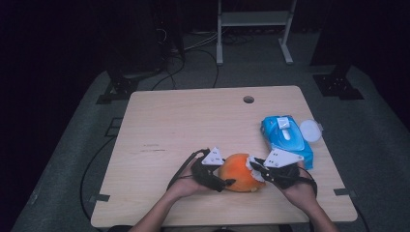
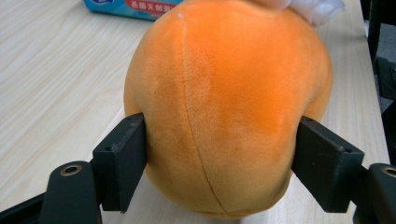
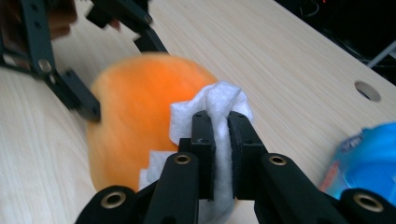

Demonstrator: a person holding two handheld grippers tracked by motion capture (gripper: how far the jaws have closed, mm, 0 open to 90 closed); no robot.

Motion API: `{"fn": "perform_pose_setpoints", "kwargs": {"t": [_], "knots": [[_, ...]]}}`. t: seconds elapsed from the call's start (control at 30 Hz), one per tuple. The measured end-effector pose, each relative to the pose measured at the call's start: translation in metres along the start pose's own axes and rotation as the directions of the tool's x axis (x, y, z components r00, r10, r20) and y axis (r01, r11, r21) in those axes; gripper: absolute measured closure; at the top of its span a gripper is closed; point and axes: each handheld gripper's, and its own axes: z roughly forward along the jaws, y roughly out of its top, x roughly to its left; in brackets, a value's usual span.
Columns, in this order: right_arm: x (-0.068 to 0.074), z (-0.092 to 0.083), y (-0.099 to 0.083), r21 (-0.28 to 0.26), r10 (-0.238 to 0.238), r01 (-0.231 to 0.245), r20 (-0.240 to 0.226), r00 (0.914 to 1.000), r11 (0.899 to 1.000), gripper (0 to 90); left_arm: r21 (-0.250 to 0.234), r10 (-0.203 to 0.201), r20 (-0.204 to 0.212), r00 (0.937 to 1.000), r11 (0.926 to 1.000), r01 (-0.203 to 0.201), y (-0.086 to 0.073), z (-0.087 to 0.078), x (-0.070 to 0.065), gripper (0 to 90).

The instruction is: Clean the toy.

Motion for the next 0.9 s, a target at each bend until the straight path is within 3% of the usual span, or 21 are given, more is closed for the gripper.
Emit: {"fn": "perform_pose_setpoints", "kwargs": {"t": [0.1, 0.17, 0.23, 0.27, 0.3, 0.37, 0.47, 0.5, 0.6, 0.77, 0.8, 0.9], "knots": [[-0.003, -0.002, -0.004, 0.009, 0.012, -0.012, -0.001, 0.9999, 1.0, 81.3, -0.004, -0.008, 0.01, 0.9999, 1.0, 0.008, -0.001, -0.001, 0.001, 21.1], [-0.002, -0.002, -0.005, 0.012, 0.009, -0.009, 0.002, 1.0, 1.0, 81.3, -0.017, -0.019, 0.045, 0.9988, 0.9997, 0.02, 0.003, -0.006, 0.003, 14.3], [0.0, 0.0, -0.004, 0.016, 0.002, -0.002, 0.009, 1.0, 1.0, 81.3, -0.04, -0.019, 0.052, 0.9985, 0.999, 0.021, 0.004, -0.008, 0.003, 13.1], [0.003, 0.002, 0.0, 0.003, -0.006, 0.006, -0.007, 1.0, 1.0, 81.3, -0.091, -0.034, 0.067, 0.9972, 0.9951, 0.04, 0.009, -0.012, 0.002, 13.1], [0.007, 0.003, 0.003, 0.0, -0.019, 0.019, -0.01, 0.9998, 1.0, 81.3, -0.095, -0.026, 0.064, 0.9976, 0.9949, 0.032, 0.011, -0.014, 0.001, 13.7], [0.011, 0.003, 0.006, -0.003, -0.034, 0.034, -0.014, 0.9993, 0.999, 81.2, -0.094, -0.012, 0.053, 0.9985, 0.9954, 0.016, 0.012, -0.014, 0.001, 16.5], [0.027, 0.007, 0.013, -0.029, -0.08, 0.078, -0.082, 0.9934, 0.997, 81.2, -0.061, 0.01, 0.035, 0.9993, 0.9981, -0.008, 0.005, -0.007, 0.0, 20.2], [0.028, 0.007, 0.012, -0.024, -0.084, 0.082, -0.082, 0.9931, 0.996, 81.2, -0.061, 0.01, 0.035, 0.9993, 0.9981, -0.008, 0.005, -0.007, 0.0, 21.4], [0.023, 0.006, 0.009, -0.021, -0.067, 0.065, -0.087, 0.994, 0.998, 81.3, -0.061, -0.034, 0.034, 0.9989, 0.9975, 0.036, 0.0, -0.008, 0.006, 22.7], [0.01, 0.001, -0.003, -0.003, -0.03, 0.03, -0.063, 0.9975, 1.0, 81.3, -0.056, -0.058, 0.037, 0.9976, 0.9966, 0.06, -0.003, -0.009, 0.012, 23.4], [0.005, -0.001, -0.009, 0.016, -0.017, 0.018, -0.043, 0.9989, 1.0, 81.3, -0.059, -0.077, 0.038, 0.9963, 0.9951, 0.08, -0.004, -0.01, 0.014, 23.4], [0.002, -0.002, -0.012, 0.032, -0.016, 0.017, -0.034, 0.9993, 0.999, 81.3, -0.063, -0.092, 0.038, 0.995, 0.9935, 0.095, -0.006, -0.01, 0.016, 23.4]]}}
